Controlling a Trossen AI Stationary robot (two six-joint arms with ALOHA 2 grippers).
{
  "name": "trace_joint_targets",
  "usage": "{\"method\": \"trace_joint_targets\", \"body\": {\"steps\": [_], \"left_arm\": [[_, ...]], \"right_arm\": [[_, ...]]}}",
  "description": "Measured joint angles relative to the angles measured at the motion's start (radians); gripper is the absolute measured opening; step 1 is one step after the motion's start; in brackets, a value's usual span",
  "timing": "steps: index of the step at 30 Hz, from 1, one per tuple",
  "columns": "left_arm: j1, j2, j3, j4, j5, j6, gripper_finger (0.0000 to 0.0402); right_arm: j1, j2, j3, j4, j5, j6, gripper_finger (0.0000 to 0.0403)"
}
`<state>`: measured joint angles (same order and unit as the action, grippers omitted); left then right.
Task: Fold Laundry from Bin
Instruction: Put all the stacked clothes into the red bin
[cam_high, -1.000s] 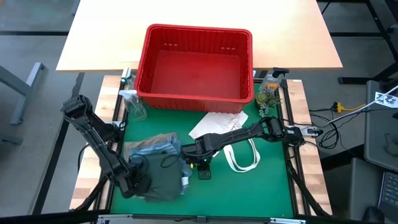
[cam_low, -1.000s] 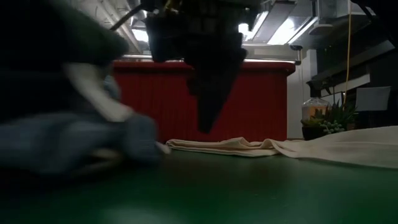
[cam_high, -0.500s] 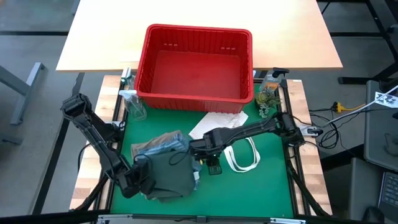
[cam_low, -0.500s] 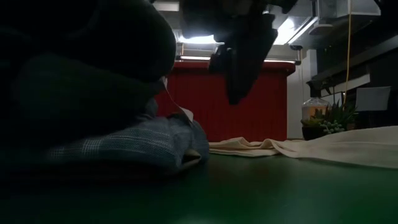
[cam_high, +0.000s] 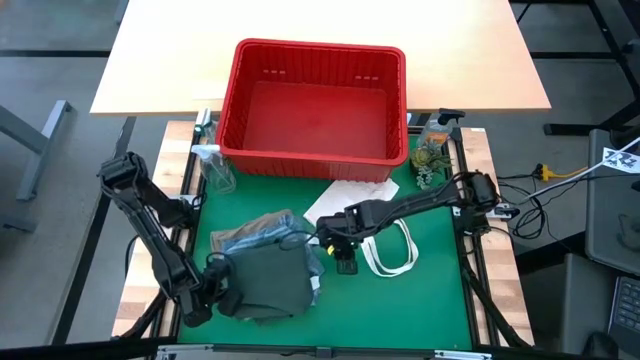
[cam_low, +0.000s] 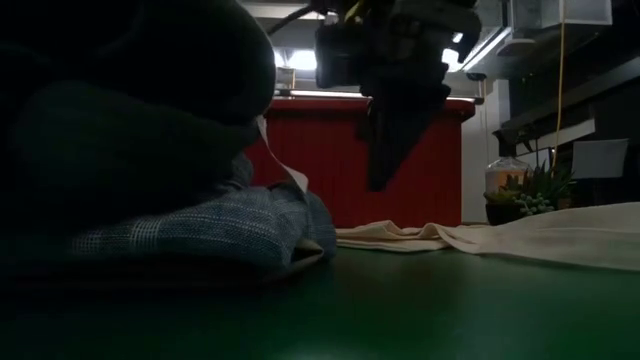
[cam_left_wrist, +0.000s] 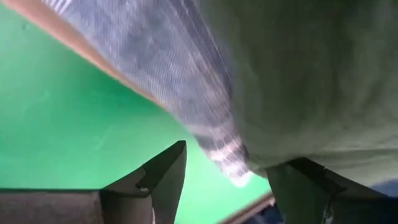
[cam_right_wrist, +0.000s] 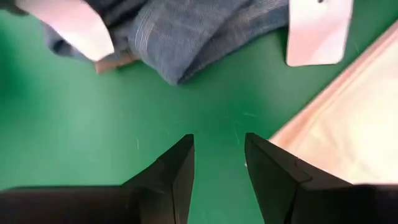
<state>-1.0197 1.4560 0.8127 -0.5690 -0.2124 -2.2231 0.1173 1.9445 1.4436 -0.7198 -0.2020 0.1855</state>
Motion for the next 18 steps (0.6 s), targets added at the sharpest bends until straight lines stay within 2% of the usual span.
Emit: {"method": "trace_joint_targets", "body": {"steps": [8, 18], "left_arm": [[0.005, 0.077, 0.002, 0.002, 0.008, 0.011, 0.0211], [0.005, 0.095, 0.003, -0.017, 0.018, 0.049, 0.0211]], "right_arm": [[0.000, 0.006, -0.008, 0.029, 0.000, 0.046, 0.0143], [0.001, 0.006, -0.008, 0.076, 0.011, 0.050, 0.0143]]}}
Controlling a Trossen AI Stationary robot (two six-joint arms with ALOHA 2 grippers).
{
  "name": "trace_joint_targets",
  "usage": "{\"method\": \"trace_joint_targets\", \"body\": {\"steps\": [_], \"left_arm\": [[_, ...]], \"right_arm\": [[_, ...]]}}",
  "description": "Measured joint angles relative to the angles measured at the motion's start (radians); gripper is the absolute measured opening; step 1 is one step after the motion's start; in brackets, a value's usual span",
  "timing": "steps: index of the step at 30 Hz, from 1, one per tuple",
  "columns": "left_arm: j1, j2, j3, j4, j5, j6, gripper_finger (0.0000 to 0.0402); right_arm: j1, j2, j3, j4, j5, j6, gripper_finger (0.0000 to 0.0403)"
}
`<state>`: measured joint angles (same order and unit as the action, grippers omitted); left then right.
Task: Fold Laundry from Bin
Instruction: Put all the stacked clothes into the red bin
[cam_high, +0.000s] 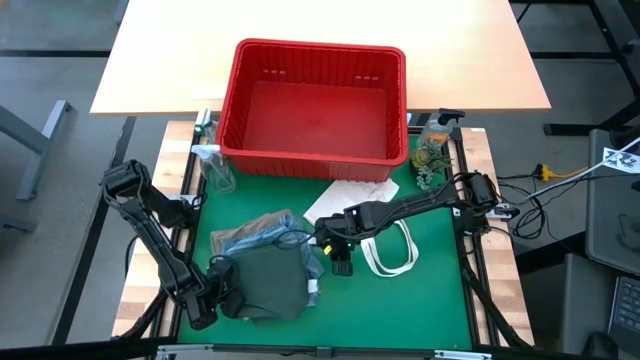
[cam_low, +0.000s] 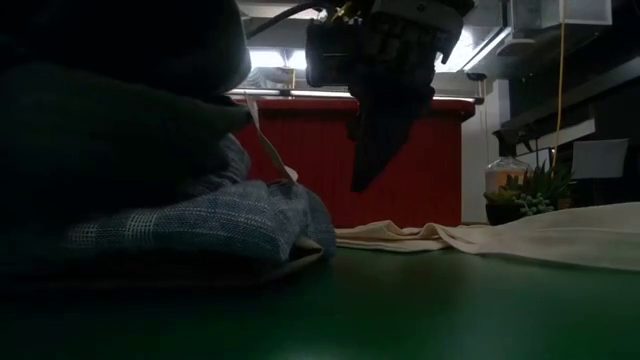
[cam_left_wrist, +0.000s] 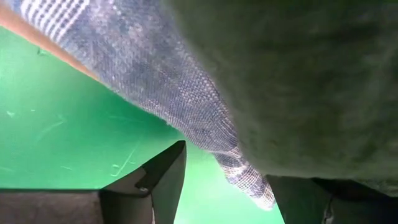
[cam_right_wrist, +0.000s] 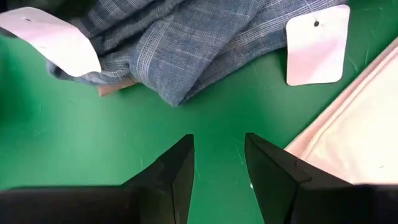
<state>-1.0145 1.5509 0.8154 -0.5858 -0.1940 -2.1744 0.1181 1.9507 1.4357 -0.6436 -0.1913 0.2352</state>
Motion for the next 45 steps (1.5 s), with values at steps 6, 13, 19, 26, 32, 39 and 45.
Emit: {"method": "trace_joint_targets", "body": {"steps": [6, 13, 19, 26, 32, 39, 45], "left_arm": [[0.003, 0.000, 0.000, -0.028, 0.000, 0.011, 0.0223], [0.010, 0.000, -0.001, -0.090, -0.060, 0.007, 0.0227], [0.038, 0.002, -0.003, -0.117, -0.112, 0.036, 0.0227], [0.049, 0.002, -0.003, -0.114, -0.133, 0.065, 0.0227], [0.046, 0.002, -0.003, -0.113, -0.139, 0.065, 0.0227], [0.046, 0.002, -0.003, -0.111, -0.139, 0.065, 0.0227], [0.046, 0.002, -0.003, -0.099, -0.138, 0.064, 0.0227]], "right_arm": [[0.000, 0.000, 0.000, 0.004, 0.014, 0.075, 0.0143], [-0.001, 0.010, 0.000, 0.000, 0.024, 0.159, 0.0143], [0.000, 0.031, 0.000, -0.025, 0.015, 0.160, 0.0143], [0.000, 0.086, 0.000, -0.039, -0.062, 0.162, 0.0143], [0.000, 0.129, 0.002, -0.029, -0.077, 0.212, 0.0143], [0.000, 0.141, 0.001, 0.006, -0.099, 0.262, 0.0143], [-0.001, 0.143, 0.000, 0.039, -0.121, 0.262, 0.0143]]}}
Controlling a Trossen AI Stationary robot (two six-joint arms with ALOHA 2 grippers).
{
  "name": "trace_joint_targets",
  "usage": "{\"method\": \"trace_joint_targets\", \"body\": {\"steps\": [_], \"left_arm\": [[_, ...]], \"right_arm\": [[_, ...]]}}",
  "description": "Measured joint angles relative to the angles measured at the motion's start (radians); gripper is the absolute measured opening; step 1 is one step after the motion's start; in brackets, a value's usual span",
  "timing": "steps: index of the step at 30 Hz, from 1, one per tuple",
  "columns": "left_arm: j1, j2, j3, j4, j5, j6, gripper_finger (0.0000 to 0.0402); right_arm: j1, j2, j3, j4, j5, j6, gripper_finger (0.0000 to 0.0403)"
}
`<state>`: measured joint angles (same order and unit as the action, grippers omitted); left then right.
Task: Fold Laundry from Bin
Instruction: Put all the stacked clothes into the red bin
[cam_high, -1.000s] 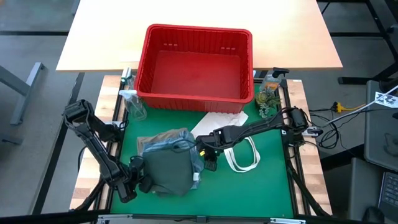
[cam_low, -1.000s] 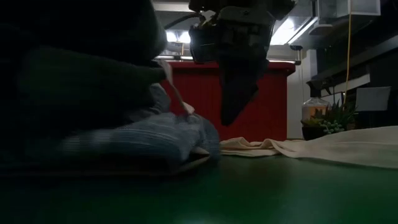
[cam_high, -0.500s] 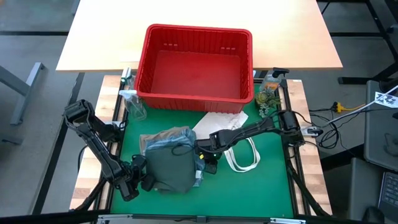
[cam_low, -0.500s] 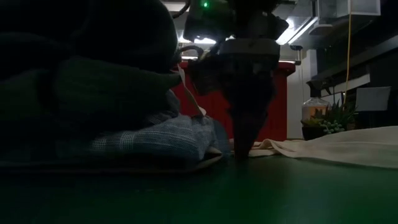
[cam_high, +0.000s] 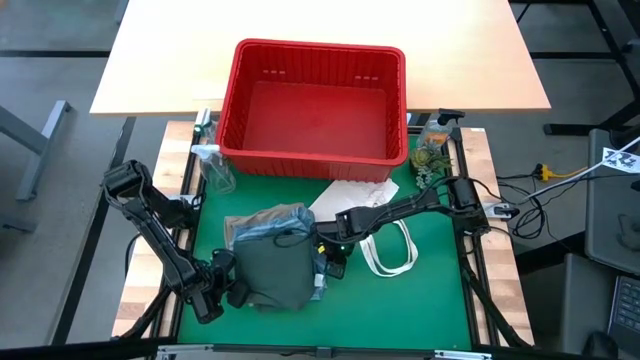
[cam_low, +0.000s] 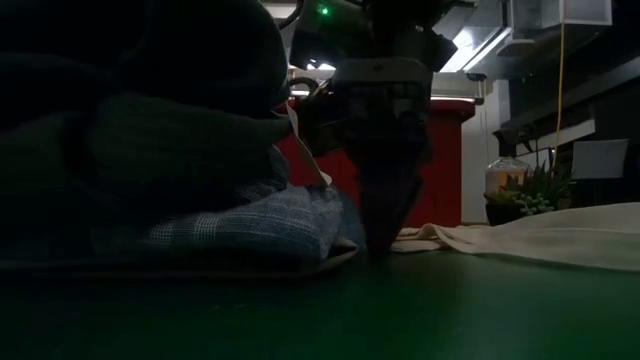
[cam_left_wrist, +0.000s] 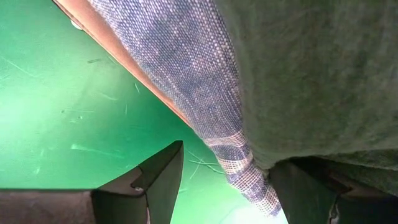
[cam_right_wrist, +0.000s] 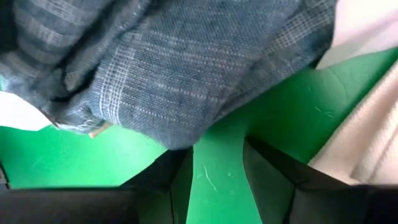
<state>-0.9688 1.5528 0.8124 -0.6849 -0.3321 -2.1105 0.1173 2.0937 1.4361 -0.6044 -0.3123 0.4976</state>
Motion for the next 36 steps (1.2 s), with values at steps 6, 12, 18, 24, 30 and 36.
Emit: {"method": "trace_joint_targets", "body": {"steps": [6, 12, 18, 24, 30, 36], "left_arm": [[0.000, 0.000, 0.000, 0.003, 0.001, 0.000, 0.0227], [0.000, 0.000, 0.000, 0.005, 0.002, 0.000, 0.0227], [0.000, 0.000, 0.000, 0.005, 0.003, 0.000, 0.0227], [0.000, 0.000, 0.000, 0.006, 0.005, 0.000, 0.0227], [0.000, 0.000, 0.000, 0.011, 0.005, 0.000, 0.0227], [0.000, 0.000, 0.000, 0.010, 0.004, 0.000, 0.0227]], "right_arm": [[-0.001, -0.002, 0.000, 0.016, -0.021, 0.000, 0.0143], [0.009, 0.000, -0.002, 0.123, -0.022, 0.027, 0.0143], [0.019, 0.001, -0.002, 0.277, -0.065, 0.051, 0.0143], [0.022, 0.001, -0.002, 0.285, -0.027, 0.085, 0.0143], [0.021, 0.000, -0.001, 0.204, -0.012, 0.100, 0.0143], [0.016, 0.000, -0.001, 0.132, -0.011, 0.099, 0.0143]]}}
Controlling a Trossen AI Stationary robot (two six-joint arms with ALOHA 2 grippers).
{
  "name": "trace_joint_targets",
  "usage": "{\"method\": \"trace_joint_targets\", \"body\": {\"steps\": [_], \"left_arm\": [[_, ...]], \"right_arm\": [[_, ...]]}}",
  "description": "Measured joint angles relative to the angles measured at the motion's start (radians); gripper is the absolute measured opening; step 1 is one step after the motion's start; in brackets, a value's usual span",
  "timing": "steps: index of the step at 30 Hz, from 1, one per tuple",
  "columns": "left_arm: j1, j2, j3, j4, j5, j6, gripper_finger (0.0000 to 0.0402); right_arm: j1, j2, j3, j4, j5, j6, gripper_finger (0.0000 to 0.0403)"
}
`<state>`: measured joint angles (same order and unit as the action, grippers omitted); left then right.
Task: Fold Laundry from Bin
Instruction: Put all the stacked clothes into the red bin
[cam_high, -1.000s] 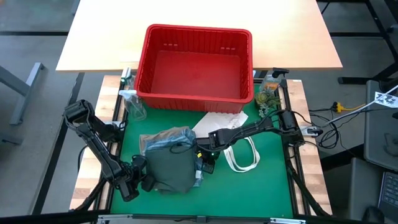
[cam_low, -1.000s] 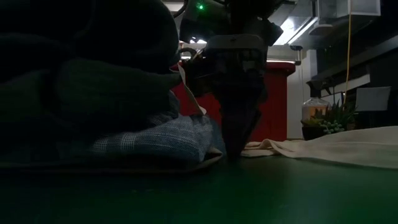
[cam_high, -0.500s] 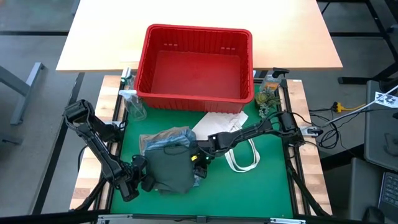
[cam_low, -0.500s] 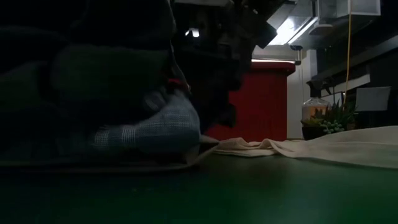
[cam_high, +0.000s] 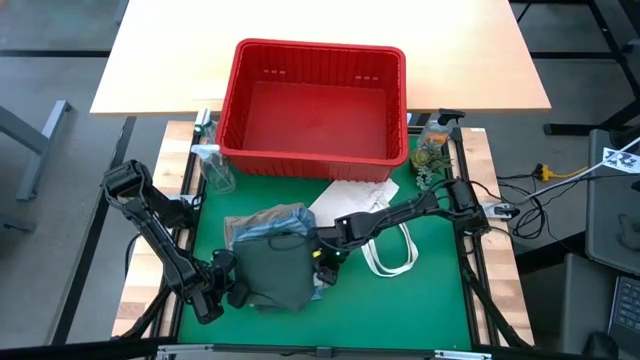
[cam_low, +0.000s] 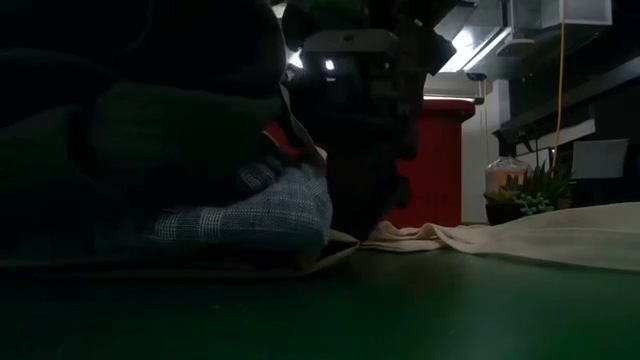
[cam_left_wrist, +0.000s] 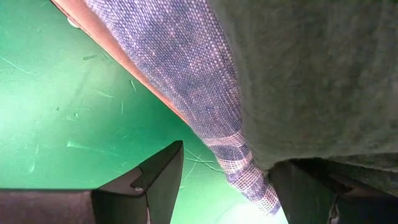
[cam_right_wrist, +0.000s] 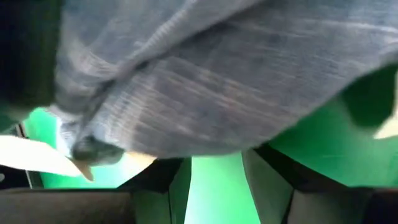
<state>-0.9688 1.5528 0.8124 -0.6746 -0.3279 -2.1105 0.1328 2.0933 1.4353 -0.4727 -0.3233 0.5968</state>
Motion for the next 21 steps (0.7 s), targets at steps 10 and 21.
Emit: {"method": "trace_joint_targets", "body": {"steps": [10, 21], "left_arm": [[0.000, 0.000, 0.000, 0.000, 0.000, 0.001, 0.0227], [0.000, -0.001, 0.000, 0.004, 0.003, 0.000, 0.0227]], "right_arm": [[0.004, 0.018, 0.001, 0.060, 0.066, 0.004, 0.0143], [0.010, 0.059, 0.003, 0.125, 0.071, 0.005, 0.0139]]}}
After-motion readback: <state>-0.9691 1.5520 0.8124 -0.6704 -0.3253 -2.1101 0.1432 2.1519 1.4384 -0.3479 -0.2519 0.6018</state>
